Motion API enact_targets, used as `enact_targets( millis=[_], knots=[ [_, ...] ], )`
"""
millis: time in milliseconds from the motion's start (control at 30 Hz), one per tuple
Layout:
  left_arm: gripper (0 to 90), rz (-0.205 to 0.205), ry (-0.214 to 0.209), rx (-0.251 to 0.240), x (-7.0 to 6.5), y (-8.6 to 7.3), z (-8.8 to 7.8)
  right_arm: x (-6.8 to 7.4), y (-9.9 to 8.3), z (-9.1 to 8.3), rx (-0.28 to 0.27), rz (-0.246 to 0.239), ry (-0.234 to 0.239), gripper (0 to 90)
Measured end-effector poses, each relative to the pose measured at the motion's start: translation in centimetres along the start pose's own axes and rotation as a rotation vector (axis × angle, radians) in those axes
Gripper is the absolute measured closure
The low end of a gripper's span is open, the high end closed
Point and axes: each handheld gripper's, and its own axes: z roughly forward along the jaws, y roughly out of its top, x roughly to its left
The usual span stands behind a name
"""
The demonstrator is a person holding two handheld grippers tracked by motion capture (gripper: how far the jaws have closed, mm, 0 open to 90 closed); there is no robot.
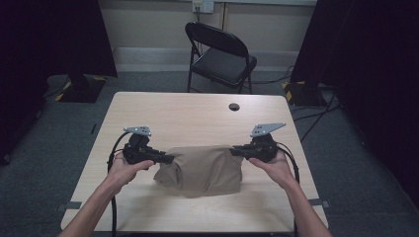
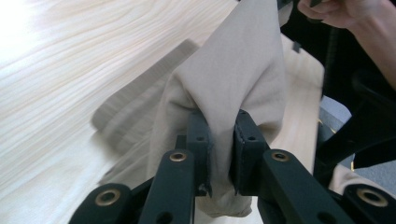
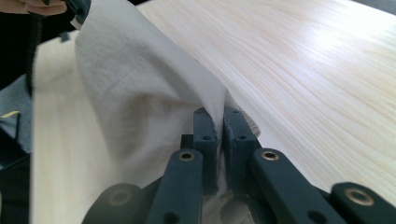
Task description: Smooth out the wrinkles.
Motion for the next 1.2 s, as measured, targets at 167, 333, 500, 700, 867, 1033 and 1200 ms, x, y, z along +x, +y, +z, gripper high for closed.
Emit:
enact_targets(
  millis=[167, 333, 500, 700, 867, 1033, 1200],
  knots=[
    [78.5, -0.001, 0.059, 0.030, 1.0, 0.1, 0.7, -0.6, -0.1, 1.6, 0.024, 0.010, -0.049, 82.9],
    [73.7, -0.019, 0.071, 0.005, 1.6, -0.1, 0.7, -1.0, -0.5, 2.1, 0.017, 0.027, -0.083, 80.7],
    [60.9, -0.013, 0.091, -0.065, 1.2, -0.3, 0.3, -1.2, -0.6, 2.5, 0.020, 0.026, -0.098, 79.4],
    [46.7, 0.015, 0.106, -0.108, 0.3, -0.5, 0.4, -1.5, -0.7, 2.9, 0.021, 0.039, -0.133, 73.5],
    [39.2, -0.002, 0.143, -0.058, 1.2, -1.0, 1.4, -1.8, -0.9, 3.0, 0.005, 0.058, -0.157, 66.1],
    [52.6, -0.003, 0.201, -0.002, 2.9, -1.7, 2.4, -2.4, -1.3, 3.5, 0.018, 0.070, -0.196, 59.3],
    [68.6, -0.023, 0.208, 0.017, 4.7, -2.2, 3.0, -3.0, -2.3, 4.3, 0.044, 0.089, -0.240, 56.4]
  ],
)
